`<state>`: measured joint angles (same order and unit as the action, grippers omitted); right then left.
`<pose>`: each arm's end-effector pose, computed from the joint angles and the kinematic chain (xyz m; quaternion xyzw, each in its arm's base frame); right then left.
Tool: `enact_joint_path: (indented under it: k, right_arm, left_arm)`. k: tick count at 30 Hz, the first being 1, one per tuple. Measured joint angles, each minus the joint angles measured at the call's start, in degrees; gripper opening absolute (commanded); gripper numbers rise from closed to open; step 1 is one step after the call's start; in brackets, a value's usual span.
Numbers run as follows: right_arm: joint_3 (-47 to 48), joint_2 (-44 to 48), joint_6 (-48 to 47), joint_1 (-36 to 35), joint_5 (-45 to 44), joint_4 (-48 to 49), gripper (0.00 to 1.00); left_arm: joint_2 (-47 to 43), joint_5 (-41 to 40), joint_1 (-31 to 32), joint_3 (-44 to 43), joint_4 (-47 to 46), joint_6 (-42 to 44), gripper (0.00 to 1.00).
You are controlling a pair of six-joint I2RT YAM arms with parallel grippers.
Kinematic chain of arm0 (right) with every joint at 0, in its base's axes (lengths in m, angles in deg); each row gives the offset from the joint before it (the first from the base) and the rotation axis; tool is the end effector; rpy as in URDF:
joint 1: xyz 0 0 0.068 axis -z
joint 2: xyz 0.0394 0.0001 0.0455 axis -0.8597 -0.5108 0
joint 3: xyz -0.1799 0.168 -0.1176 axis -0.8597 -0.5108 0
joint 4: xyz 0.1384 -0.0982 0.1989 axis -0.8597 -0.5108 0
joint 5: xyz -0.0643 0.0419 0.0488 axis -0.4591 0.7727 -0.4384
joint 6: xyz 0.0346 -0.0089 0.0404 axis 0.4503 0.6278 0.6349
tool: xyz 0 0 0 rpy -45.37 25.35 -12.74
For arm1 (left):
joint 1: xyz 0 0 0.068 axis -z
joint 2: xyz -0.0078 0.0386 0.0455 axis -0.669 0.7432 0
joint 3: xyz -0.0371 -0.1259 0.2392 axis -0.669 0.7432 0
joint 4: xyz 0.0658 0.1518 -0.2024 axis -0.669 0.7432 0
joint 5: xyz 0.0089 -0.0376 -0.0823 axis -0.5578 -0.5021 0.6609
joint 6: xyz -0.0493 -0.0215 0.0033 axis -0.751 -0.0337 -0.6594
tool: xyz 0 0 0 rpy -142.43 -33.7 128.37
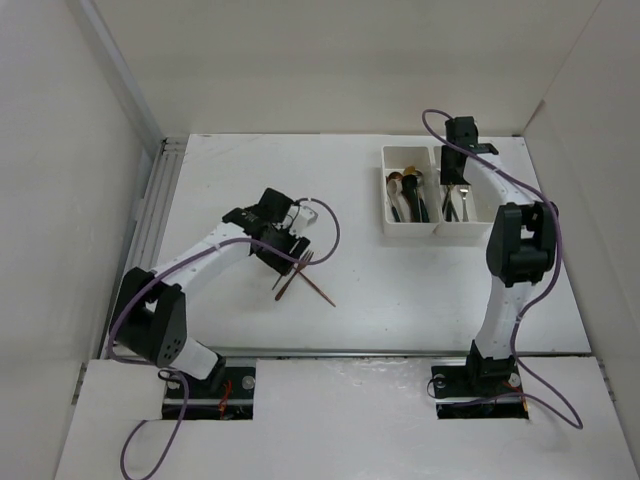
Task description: Sort the eating utensils into containers
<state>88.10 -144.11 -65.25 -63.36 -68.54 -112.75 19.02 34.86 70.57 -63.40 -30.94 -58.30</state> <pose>0.4586 0.0184 0.2449 0.0560 0.9284 -0.1733 0.3239 0.2638 -0.1481 0.2459 0.3509 0.8883 -0.0929 0.2813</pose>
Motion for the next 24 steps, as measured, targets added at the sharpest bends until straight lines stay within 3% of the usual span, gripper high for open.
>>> enact_joint_path:
  k: [1,9,13,24]
  right_arm:
    - [-0.8,0.8,0.3,0.0,0.2,0.1,0.54]
    - [-5.7,9.8,1.9,0.0,1.6,1.8,0.55]
    - [-6.8,12.0,2.0,0.0,1.6,2.9,0.55]
    - [-11.2,13.6,2.0,0.0,2.1,4.2,0.55]
  left_arm:
    - [0.3,0.0,0.9,0.8,0.6,0.8,0.52]
    - [7.6,-1.4,2.2,1.4,-2.4,1.0,0.48]
    - [9.1,-2.3,2.6,2.5,-4.1,0.4,0.33]
    - [12.8,-3.2,2.9,3.4,-8.9,-1.1,0.36]
